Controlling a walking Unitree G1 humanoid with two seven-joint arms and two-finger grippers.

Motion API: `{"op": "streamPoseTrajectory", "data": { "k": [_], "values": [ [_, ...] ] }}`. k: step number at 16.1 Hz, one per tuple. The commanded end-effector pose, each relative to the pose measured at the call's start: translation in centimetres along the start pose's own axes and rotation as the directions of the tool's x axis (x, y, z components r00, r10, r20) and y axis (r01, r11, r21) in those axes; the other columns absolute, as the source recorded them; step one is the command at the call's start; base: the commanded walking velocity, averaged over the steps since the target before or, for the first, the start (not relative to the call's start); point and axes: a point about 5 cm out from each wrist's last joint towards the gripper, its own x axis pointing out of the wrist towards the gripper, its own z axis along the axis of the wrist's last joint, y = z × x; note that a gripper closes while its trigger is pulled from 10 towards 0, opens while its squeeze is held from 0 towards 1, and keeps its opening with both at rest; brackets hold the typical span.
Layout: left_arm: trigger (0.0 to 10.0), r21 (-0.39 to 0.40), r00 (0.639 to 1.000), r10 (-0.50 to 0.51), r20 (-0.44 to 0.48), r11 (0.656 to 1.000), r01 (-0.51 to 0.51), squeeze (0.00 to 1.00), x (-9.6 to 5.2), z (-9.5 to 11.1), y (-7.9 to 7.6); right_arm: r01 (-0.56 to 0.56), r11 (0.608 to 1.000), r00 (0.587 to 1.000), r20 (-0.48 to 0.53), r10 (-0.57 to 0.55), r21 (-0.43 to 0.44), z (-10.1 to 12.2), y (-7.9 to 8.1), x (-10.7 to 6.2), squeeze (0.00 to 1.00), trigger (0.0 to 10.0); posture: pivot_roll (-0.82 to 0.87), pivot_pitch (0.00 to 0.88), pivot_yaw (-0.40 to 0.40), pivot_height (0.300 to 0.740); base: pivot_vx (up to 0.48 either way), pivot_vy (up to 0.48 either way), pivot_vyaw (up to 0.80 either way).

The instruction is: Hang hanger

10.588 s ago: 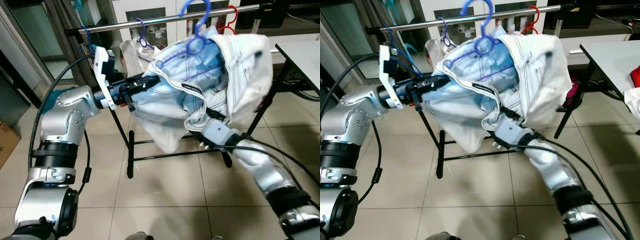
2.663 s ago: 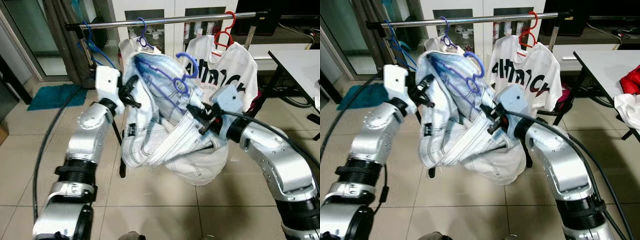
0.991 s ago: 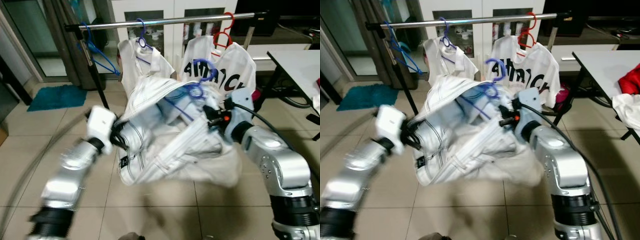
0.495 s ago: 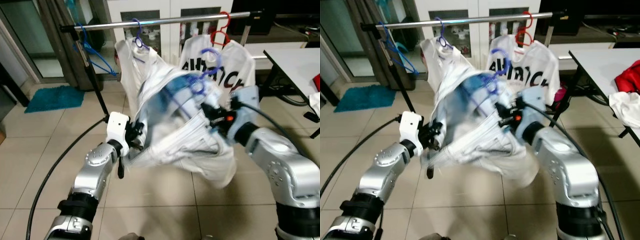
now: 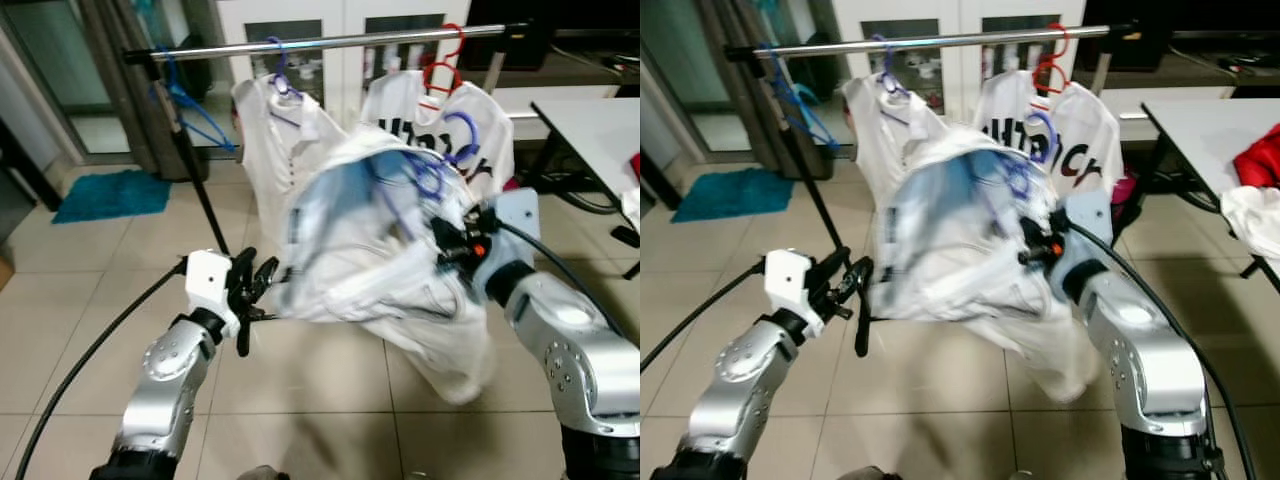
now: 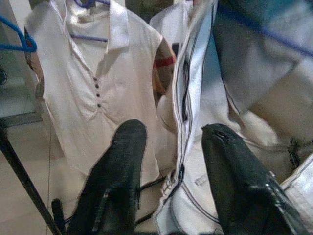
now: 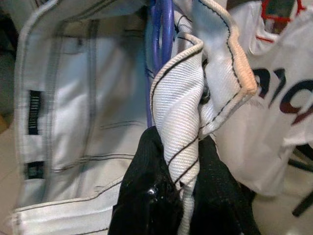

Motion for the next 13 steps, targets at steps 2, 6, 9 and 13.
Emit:
{"op": "streamPoseTrajectory", "data": {
  "k": [2,6,9,13],
  "values": [
    [10.0,0.011,1.000,-0.001,0.003,1.000,0.001,1.00,-1.1,1.2,-0.2,0.053,0.998,0.997,0.056,-0.052,-0.020,0.4,-0.8,-0.5,0.00,0.0,-0.13,0.000,0.069,0.740,0.000,0.000,0.00],
    [10.0,0.046,0.977,0.206,0.052,0.977,-0.208,0.02,-2.8,3.6,1.0,0.111,0.994,0.992,0.055,-0.110,-0.009,-1.3,-1.3,-1.3,0.00,0.0,-0.11,0.000,0.073,0.740,0.000,0.000,0.00],
    [10.0,0.036,0.967,0.251,0.035,0.967,-0.252,0.00,-2.5,3.5,1.0,0.242,0.966,0.969,-0.069,-0.236,0.088,-4.5,-1.4,-1.2,0.00,10.0,-0.11,0.000,0.082,0.740,0.000,0.000,0.00],
    [10.0,0.130,0.973,0.231,-0.008,0.965,-0.228,0.00,-2.6,2.9,0.5,0.292,0.952,0.956,-0.048,-0.288,0.097,-5.3,-1.5,-1.4,0.00,10.0,-0.11,0.000,0.081,0.740,0.236,0.000,0.00]
  ]
}}
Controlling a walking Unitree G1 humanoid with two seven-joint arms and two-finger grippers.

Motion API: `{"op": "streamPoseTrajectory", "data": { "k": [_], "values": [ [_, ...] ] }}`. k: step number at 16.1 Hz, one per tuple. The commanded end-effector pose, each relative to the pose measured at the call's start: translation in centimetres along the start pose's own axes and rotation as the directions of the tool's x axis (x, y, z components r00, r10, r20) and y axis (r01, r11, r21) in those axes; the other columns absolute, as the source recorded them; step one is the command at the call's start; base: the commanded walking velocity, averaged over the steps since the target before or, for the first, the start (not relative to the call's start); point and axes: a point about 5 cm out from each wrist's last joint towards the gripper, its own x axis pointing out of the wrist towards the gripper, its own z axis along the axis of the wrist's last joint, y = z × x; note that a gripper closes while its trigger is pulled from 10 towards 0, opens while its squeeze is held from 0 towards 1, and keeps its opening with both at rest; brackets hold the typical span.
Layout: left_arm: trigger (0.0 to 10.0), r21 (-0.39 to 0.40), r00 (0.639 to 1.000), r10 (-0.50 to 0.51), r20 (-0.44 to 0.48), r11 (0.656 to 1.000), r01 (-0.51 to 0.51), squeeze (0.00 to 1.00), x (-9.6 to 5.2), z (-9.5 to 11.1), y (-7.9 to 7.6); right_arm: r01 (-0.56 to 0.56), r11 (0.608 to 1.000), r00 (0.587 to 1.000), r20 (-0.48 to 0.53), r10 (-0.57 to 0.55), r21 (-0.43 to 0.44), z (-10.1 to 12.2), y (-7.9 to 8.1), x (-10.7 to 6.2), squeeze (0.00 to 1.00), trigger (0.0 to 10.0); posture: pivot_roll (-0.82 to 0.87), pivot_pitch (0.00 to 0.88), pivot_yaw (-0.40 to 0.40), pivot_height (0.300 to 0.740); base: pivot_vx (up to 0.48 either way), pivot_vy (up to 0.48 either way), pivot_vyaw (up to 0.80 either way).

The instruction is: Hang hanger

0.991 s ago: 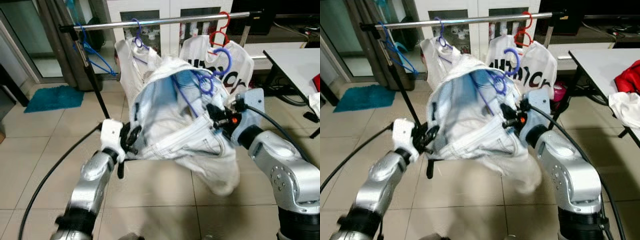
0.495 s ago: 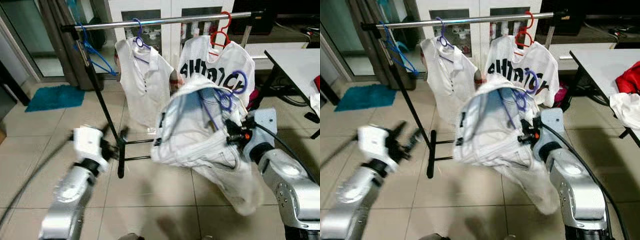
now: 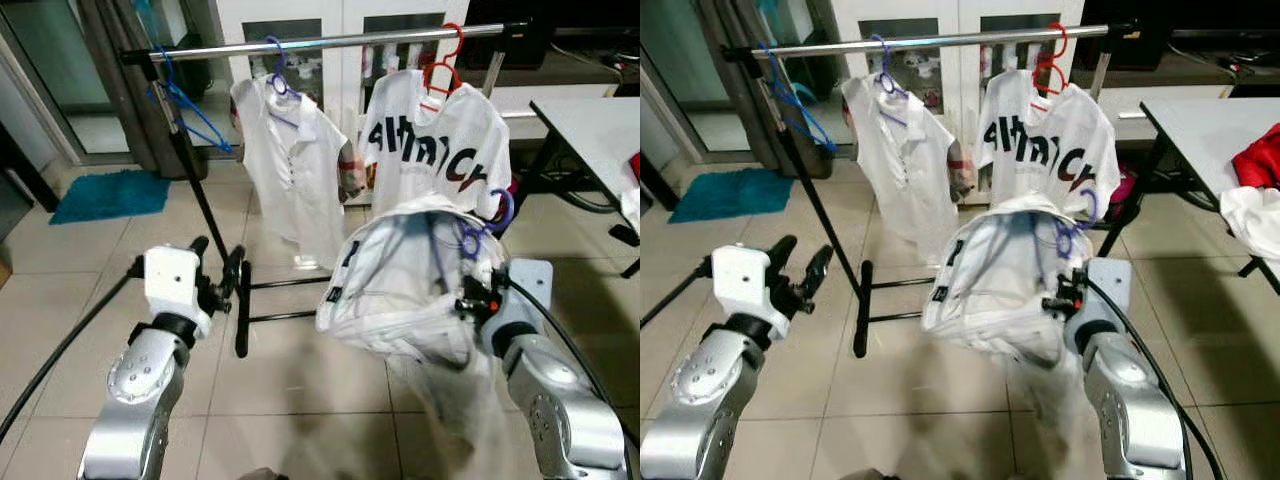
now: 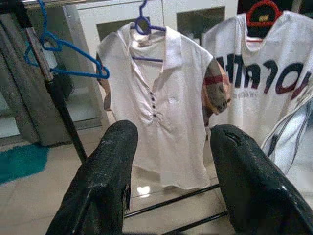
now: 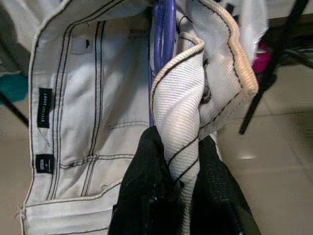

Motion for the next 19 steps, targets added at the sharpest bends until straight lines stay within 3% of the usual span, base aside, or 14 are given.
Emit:
{"op": "streamPoseTrajectory", "data": {
  "k": [1,6,10,19],
  "values": [
    [10.0,0.026,1.000,0.001,-0.008,1.000,0.000,0.00,0.0,0.1,-0.1,-0.035,0.999,0.993,0.109,0.037,-0.027,1.8,0.6,-0.1,0.00,10.0,-0.11,0.000,0.081,0.740,0.375,0.000,0.00],
    [10.0,0.066,0.998,-0.055,-0.026,0.996,0.057,0.00,0.0,0.0,-0.6,-0.064,0.998,0.982,0.178,0.057,0.029,1.9,1.9,-0.2,0.00,10.0,-0.11,0.000,0.104,0.740,0.384,0.000,0.00],
    [10.0,0.068,0.995,-0.098,-0.027,0.993,0.099,0.00,0.6,0.1,-1.0,-0.067,0.998,0.967,0.247,0.068,-0.012,2.8,1.8,-0.1,0.00,10.0,-0.11,0.000,0.118,0.740,0.419,0.000,0.00],
    [10.0,0.076,0.994,-0.108,-0.025,0.991,0.110,0.00,0.6,0.1,-1.3,-0.111,0.991,0.953,0.275,0.127,-0.073,3.7,2.4,0.4,0.00,10.0,-0.10,0.000,0.100,0.740,0.428,0.000,0.00]
  ]
}}
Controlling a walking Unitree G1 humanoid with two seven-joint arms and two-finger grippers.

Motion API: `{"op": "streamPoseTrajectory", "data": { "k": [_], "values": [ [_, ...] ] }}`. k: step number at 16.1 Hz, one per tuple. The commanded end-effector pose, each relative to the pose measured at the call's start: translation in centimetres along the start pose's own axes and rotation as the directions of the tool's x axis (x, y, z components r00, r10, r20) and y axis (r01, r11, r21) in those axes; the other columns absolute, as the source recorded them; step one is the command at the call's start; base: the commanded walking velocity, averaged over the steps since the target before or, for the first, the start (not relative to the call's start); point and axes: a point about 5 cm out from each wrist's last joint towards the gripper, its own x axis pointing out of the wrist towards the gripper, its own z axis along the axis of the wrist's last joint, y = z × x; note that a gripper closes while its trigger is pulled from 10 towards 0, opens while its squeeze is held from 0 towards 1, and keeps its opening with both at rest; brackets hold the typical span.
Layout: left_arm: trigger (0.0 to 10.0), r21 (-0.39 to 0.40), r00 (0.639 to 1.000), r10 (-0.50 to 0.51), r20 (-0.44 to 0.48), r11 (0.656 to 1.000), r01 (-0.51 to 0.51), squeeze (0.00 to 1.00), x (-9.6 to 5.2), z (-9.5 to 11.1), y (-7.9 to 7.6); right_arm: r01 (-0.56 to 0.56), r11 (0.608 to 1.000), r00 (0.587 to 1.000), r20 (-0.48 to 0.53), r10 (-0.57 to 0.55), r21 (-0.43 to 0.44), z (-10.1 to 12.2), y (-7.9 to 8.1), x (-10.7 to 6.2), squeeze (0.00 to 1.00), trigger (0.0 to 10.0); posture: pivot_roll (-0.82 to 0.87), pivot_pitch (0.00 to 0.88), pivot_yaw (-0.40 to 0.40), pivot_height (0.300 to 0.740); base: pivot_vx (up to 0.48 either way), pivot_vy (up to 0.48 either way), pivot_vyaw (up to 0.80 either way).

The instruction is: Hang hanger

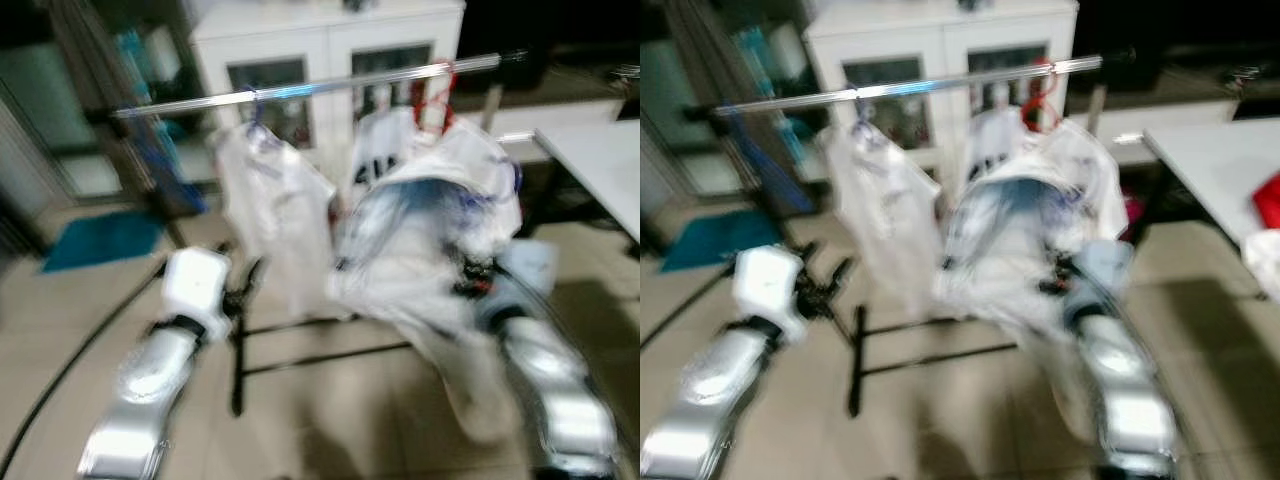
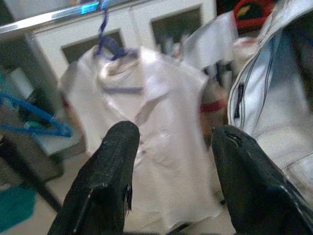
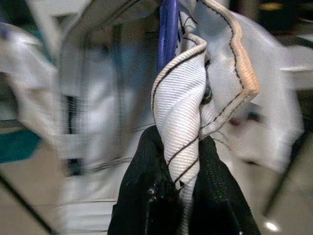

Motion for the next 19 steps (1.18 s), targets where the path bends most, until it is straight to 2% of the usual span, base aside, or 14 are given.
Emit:
{"op": "streamPoseTrajectory", "data": {
  "k": [1,6,7,9,10,12,15,18,19],
  "values": [
    [10.0,0.002,1.000,-0.016,0.017,1.000,0.016,0.00,0.2,0.4,-0.5,0.013,1.000,0.997,0.076,-0.011,-0.025,1.4,-0.8,0.0,0.00,10.0,-0.10,0.000,0.100,0.740,0.431,0.000,0.00],
    [10.0,0.000,1.000,-0.015,0.015,1.000,0.015,0.00,0.2,0.4,-0.5,-0.045,0.992,0.996,0.072,0.053,-0.114,1.6,-0.4,0.3,0.00,10.0,-0.10,0.000,0.100,0.740,0.431,0.000,0.00],
    [10.0,-0.001,1.000,-0.017,0.015,1.000,0.017,0.00,0.0,0.3,-0.5,-0.145,0.977,0.987,0.044,0.153,-0.157,1.3,0.4,0.2,0.00,10.0,-0.10,0.000,0.100,0.740,0.431,0.000,0.00],
    [10.0,-0.002,1.000,-0.020,0.014,1.000,0.020,0.00,-0.2,0.3,-0.6,-0.239,0.954,0.970,0.009,0.245,-0.183,0.9,1.1,-0.3,0.00,10.0,-0.09,0.000,0.083,0.740,0.431,0.000,0.29],
    [10.0,-0.003,1.000,-0.024,0.014,1.000,0.024,0.00,-0.3,0.4,-0.6,-0.332,0.915,0.942,-0.026,0.335,-0.229,0.4,1.6,-1.2,0.00,10.0,-0.09,0.000,0.081,0.740,0.431,0.000,0.80],
    [10.0,-0.002,1.000,-0.027,0.013,1.000,0.027,0.00,-0.4,0.4,-0.6,-0.361,0.902,0.930,-0.019,0.367,-0.238,0.5,1.6,-1.7,0.00,10.0,-0.09,0.000,0.081,0.740,0.429,0.000,0.63],
    [10.0,0.005,0.997,-0.071,0.014,0.997,0.071,0.00,-0.7,0.5,-0.9,-0.330,0.921,0.943,-0.018,0.333,-0.209,0.5,1.0,-1.9,0.00,10.0,-0.10,0.000,0.081,0.740,0.268,0.000,0.00],
    [10.0,0.023,0.987,-0.163,-0.011,0.986,0.163,0.00,-1.1,0.7,-1.5,-0.179,0.965,0.982,0.031,0.188,-0.189,1.0,-0.5,-1.7,0.00,10.0,-0.10,0.000,0.086,0.740,0.000,0.000,0.00],
    [10.0,0.035,0.982,-0.186,-0.027,0.982,0.187,0.00,-1.2,0.5,-1.6,-0.128,0.966,0.989,0.041,0.141,-0.224,1.2,-1.1,-1.6,0.00,10.0,-0.11,0.000,0.091,0.740,0.000,0.000,0.00]
  ]
}}
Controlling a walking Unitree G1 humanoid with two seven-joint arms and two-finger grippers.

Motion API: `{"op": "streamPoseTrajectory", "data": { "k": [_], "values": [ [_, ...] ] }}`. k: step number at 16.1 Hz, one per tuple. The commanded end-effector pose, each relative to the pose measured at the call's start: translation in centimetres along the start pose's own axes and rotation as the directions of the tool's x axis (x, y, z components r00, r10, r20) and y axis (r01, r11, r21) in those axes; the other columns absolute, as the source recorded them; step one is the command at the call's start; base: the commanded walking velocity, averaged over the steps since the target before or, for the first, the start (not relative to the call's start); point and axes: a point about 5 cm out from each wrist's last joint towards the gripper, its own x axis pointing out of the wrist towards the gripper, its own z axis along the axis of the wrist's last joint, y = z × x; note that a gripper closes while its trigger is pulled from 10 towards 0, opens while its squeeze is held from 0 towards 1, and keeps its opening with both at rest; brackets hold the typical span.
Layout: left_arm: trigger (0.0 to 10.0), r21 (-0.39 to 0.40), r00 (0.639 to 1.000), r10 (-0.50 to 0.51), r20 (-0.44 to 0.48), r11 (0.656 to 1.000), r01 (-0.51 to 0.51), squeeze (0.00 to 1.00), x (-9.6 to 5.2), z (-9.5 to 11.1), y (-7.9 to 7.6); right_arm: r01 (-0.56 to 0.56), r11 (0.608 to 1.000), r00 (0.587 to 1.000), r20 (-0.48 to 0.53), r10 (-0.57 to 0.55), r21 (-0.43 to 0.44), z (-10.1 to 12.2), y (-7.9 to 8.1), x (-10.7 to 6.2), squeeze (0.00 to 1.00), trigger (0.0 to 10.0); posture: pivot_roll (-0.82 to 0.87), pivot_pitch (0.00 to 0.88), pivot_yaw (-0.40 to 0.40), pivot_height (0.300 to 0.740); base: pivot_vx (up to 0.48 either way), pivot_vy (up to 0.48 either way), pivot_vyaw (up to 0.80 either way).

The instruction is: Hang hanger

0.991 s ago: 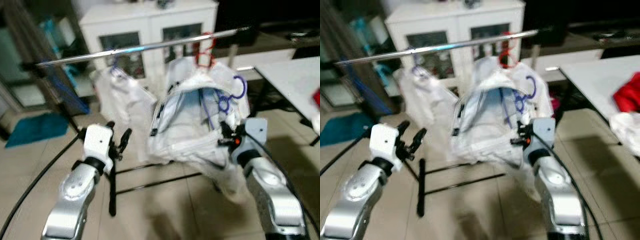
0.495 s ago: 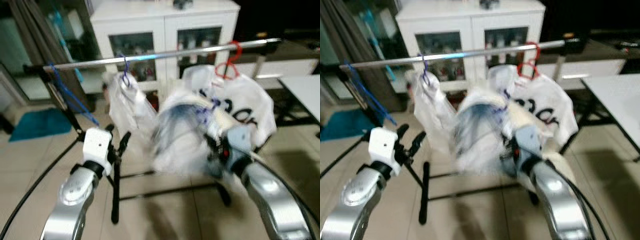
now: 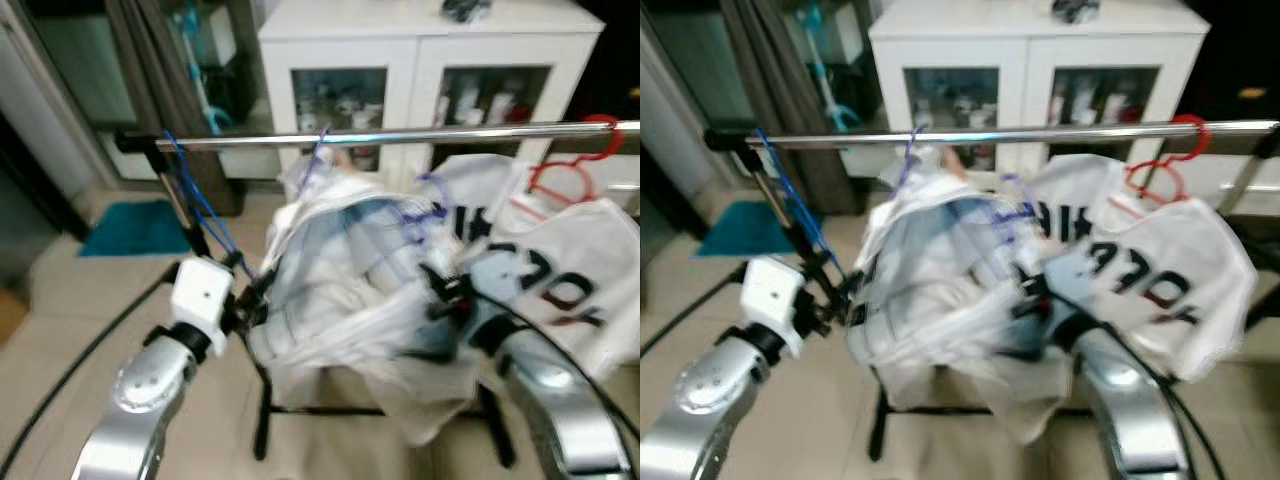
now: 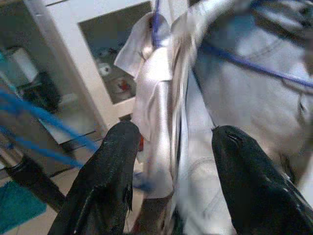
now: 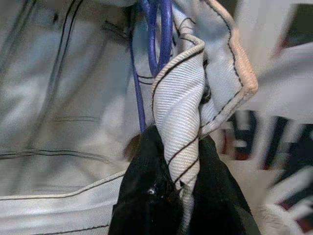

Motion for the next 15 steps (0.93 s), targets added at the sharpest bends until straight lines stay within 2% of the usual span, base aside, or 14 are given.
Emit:
{"op": "streamPoseTrajectory", "data": {
  "k": [1,3,6,9,12,13,14,15],
  "values": [
    [10.0,0.015,1.000,-0.020,-0.014,1.000,0.020,0.00,-0.3,0.0,0.0,0.072,0.997,0.995,0.066,-0.070,-0.028,1.4,-0.9,-0.1,0.00,10.0,-0.11,0.000,0.093,0.740,0.000,0.000,0.00],
    [10.0,0.024,0.998,-0.058,-0.018,0.998,0.058,0.00,0.1,0.1,-0.2,0.178,0.984,0.982,0.068,-0.178,0.018,1.8,-2.3,-0.3,0.00,10.0,-0.14,0.000,0.105,0.740,0.000,0.000,0.00],
    [10.0,0.020,0.997,-0.080,-0.014,0.997,0.081,0.00,0.6,0.3,-0.4,0.232,0.972,0.973,0.005,-0.232,-0.044,1.4,-2.9,-0.4,0.00,10.0,-0.15,0.000,0.102,0.740,0.000,0.000,0.00],
    [10.0,0.009,0.995,-0.098,-0.001,0.995,0.098,0.00,0.9,0.6,-0.7,0.253,0.966,0.967,-0.013,-0.254,-0.057,1.4,-3.1,0.4,0.00,10.0,-0.15,0.000,0.087,0.740,0.000,0.000,0.00],
    [10.0,-0.027,0.986,-0.164,0.016,0.986,0.164,0.00,1.0,1.1,-1.5,0.288,0.954,0.957,0.011,-0.288,-0.081,2.5,-3.7,2.3,0.00,10.0,-0.14,0.000,0.076,0.740,0.000,0.000,0.00],
    [10.0,-0.058,0.973,-0.230,0.027,0.971,0.231,0.00,0.9,1.4,-2.1,0.313,0.947,0.950,0.032,-0.311,-0.080,2.9,-4.2,3.3,0.00,10.0,-0.13,0.000,0.071,0.740,0.000,0.000,0.00],
    [10.0,-0.061,0.967,-0.253,0.025,0.965,0.255,0.00,0.8,1.4,-2.3,0.320,0.944,0.947,0.037,-0.318,-0.080,3.1,-4.4,3.7,0.00,10.0,-0.12,0.000,0.073,0.740,0.000,0.000,0.00],
    [10.0,-0.066,0.956,-0.293,0.023,0.954,0.294,0.00,0.8,1.5,-2.6,0.333,0.942,0.943,0.042,-0.331,-0.044,3.4,-4.7,4.6,0.00,10.0,-0.12,0.000,0.076,0.740,0.000,0.000,0.00]
  ]
}}
